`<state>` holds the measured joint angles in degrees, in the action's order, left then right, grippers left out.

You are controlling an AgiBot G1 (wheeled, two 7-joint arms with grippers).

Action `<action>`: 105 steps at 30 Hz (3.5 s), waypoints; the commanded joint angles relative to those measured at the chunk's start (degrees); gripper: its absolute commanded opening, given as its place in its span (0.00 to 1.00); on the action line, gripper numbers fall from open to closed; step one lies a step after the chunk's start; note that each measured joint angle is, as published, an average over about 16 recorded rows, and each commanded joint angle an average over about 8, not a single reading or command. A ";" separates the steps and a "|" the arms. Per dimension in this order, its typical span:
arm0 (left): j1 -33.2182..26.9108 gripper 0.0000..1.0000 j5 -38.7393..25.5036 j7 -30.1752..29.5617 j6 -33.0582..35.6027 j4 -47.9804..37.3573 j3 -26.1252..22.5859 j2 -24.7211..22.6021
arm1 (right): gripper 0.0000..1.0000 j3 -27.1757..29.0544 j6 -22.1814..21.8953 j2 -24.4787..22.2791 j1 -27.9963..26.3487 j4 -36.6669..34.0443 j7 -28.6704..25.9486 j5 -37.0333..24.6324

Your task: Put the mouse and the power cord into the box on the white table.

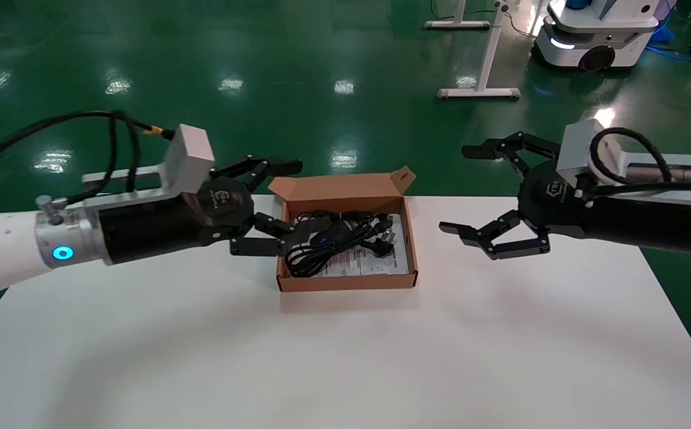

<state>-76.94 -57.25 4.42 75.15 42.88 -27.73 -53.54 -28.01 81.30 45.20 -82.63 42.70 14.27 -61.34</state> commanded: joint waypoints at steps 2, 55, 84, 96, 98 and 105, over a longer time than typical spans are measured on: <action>1.73 1.00 1.73 -1.71 1.19 3.46 1.32 2.09 | 1.00 1.29 0.47 -1.10 2.27 3.33 -2.70 2.10; 15.47 1.00 15.53 -15.13 10.61 30.86 11.77 18.60 | 1.00 12.06 4.45 -10.23 21.17 30.98 -25.02 19.60; 15.39 1.00 15.40 -15.16 10.52 30.69 11.71 18.53 | 1.00 11.92 4.35 -10.13 20.98 30.70 -24.85 19.38; 15.39 1.00 15.40 -15.16 10.52 30.67 11.71 18.53 | 1.00 11.92 4.35 -10.12 20.95 30.66 -24.85 19.35; 15.39 1.00 15.40 -15.16 10.52 30.67 11.71 18.53 | 1.00 11.92 4.35 -10.12 20.94 30.66 -24.85 19.35; 15.39 1.00 15.40 -15.16 10.52 30.66 11.71 18.53 | 1.00 11.92 4.35 -10.12 20.94 30.66 -24.85 19.35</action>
<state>-61.56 -41.85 -10.75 85.67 73.55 -16.02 -35.01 -16.10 85.64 35.08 -61.69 73.36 -10.58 -41.99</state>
